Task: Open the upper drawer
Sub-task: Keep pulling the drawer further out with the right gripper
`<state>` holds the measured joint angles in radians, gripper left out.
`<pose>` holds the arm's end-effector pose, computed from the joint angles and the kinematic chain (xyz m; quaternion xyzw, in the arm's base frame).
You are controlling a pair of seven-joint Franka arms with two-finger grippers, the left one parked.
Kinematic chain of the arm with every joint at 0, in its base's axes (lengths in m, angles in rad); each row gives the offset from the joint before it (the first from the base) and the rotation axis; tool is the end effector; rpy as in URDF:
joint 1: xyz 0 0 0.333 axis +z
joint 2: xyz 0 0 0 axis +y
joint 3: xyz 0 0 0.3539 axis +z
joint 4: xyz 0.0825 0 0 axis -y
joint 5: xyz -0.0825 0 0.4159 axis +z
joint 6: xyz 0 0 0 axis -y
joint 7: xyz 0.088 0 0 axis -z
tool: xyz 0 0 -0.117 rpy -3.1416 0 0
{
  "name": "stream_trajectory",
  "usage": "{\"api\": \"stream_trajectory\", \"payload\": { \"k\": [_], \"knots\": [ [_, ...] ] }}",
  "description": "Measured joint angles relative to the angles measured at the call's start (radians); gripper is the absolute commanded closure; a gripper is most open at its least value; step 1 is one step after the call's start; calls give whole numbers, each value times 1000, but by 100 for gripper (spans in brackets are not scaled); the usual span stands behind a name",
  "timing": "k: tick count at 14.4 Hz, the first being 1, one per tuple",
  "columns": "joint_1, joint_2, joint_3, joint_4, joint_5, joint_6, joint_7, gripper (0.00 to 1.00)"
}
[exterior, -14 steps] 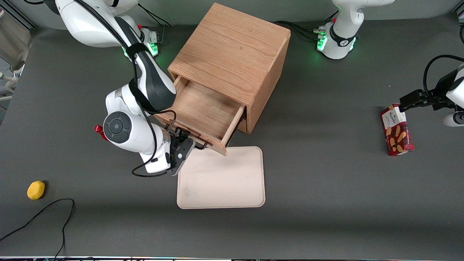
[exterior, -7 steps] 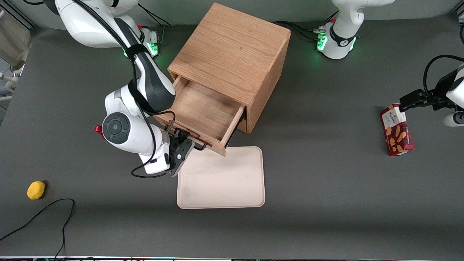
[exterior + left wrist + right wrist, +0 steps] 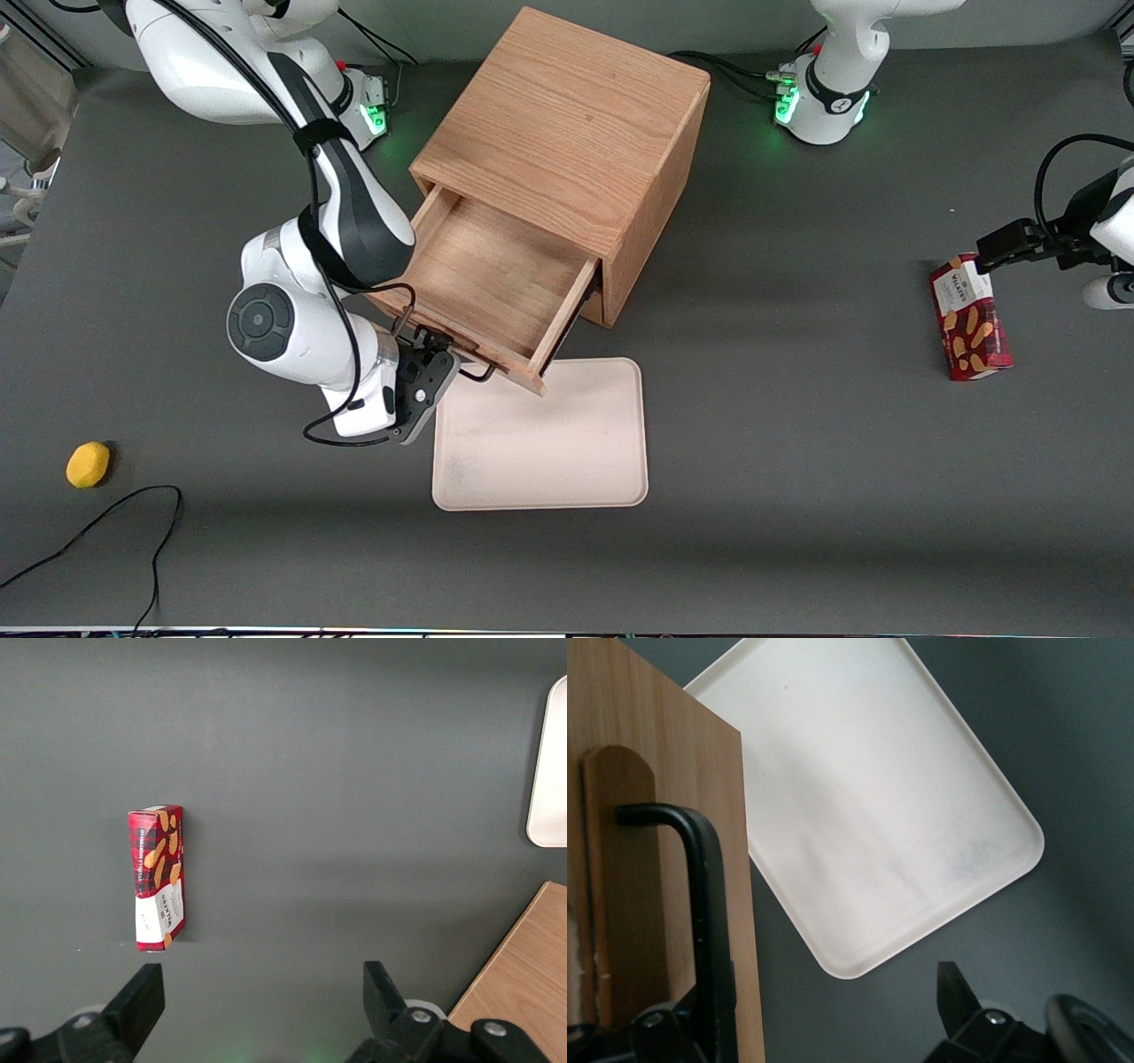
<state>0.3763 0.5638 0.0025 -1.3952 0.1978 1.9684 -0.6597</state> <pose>0.7053 0.2959 0.3922 -0.8827 -0.4608 -0.0175 0.0903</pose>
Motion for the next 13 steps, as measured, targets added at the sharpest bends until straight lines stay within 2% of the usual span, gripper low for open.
{"api": "stream_trajectory", "payload": {
  "k": [13],
  "knots": [
    [-8,4,-14,0,32,-2,74,0]
  ]
}}
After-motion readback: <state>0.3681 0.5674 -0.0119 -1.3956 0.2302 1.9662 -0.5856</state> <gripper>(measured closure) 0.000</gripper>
